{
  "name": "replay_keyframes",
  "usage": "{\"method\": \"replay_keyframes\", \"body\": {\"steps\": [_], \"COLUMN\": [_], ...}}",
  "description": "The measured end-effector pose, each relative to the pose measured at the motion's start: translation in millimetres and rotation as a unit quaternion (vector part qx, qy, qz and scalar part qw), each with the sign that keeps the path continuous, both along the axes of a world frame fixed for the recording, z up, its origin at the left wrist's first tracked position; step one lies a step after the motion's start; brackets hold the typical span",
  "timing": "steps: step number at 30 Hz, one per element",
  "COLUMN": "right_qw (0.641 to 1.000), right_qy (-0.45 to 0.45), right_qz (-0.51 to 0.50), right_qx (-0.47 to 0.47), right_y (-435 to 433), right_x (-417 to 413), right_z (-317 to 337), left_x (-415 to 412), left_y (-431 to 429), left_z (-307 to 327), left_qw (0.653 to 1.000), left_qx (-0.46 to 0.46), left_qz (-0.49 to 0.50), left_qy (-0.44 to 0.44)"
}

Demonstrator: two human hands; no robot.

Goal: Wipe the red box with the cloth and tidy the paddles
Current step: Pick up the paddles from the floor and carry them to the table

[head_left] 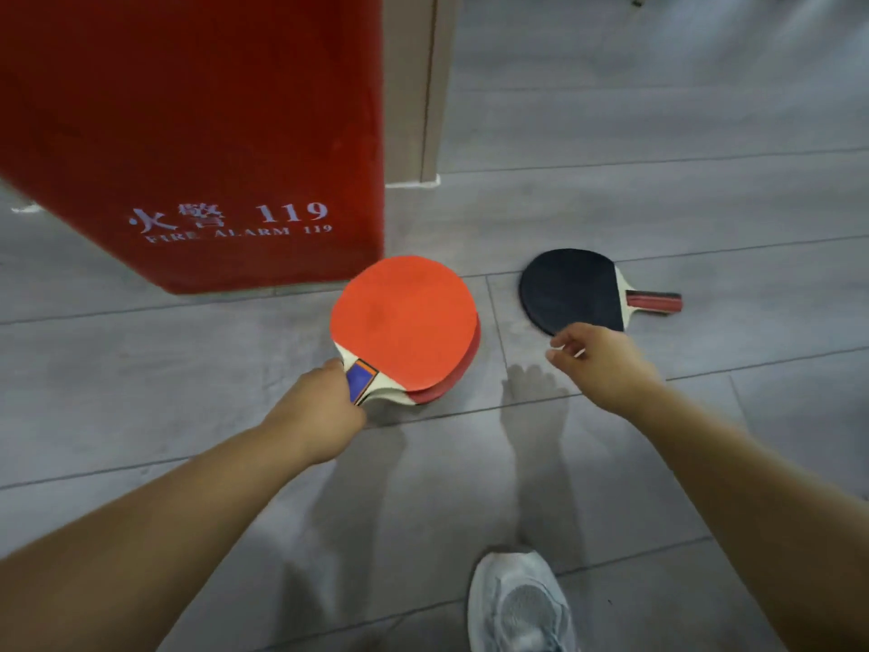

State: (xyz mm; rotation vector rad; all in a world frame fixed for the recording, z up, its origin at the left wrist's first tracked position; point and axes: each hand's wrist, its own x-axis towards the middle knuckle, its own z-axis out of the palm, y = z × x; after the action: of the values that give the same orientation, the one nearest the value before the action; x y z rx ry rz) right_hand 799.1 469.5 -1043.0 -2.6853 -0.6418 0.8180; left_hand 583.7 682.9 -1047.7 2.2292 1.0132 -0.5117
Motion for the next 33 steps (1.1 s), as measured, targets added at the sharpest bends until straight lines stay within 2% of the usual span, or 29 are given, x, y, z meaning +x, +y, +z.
{"method": "replay_keyframes", "body": {"steps": [4, 9, 13, 18, 25, 29, 33], "right_qw": [0.995, 0.984, 0.982, 0.973, 0.955, 0.964, 0.984], "right_qy": [-0.070, -0.150, -0.139, -0.024, -0.134, -0.070, 0.049], "right_qz": [-0.040, -0.088, -0.061, 0.011, 0.058, 0.039, -0.047], "right_qx": [-0.060, -0.038, -0.108, -0.229, -0.260, -0.253, -0.167], "right_y": [-39, -57, -56, -56, -70, -72, -69], "right_x": [38, 94, 133, 152, 127, 94, 42], "right_z": [-19, -39, -53, -73, -83, -77, -56], "left_x": [53, 102, 126, 133, 109, 91, 67], "left_y": [-20, -33, -34, -33, -32, -31, -32], "left_z": [-6, -12, -17, -24, -28, -29, -26], "left_qw": [1.000, 1.000, 0.999, 0.999, 0.999, 0.999, 0.998], "left_qx": [0.004, 0.012, 0.022, 0.019, 0.003, -0.021, -0.054], "left_qz": [0.000, -0.017, -0.027, -0.021, -0.011, 0.004, 0.025], "left_qy": [-0.002, 0.006, 0.017, 0.030, 0.035, 0.025, 0.020]}}
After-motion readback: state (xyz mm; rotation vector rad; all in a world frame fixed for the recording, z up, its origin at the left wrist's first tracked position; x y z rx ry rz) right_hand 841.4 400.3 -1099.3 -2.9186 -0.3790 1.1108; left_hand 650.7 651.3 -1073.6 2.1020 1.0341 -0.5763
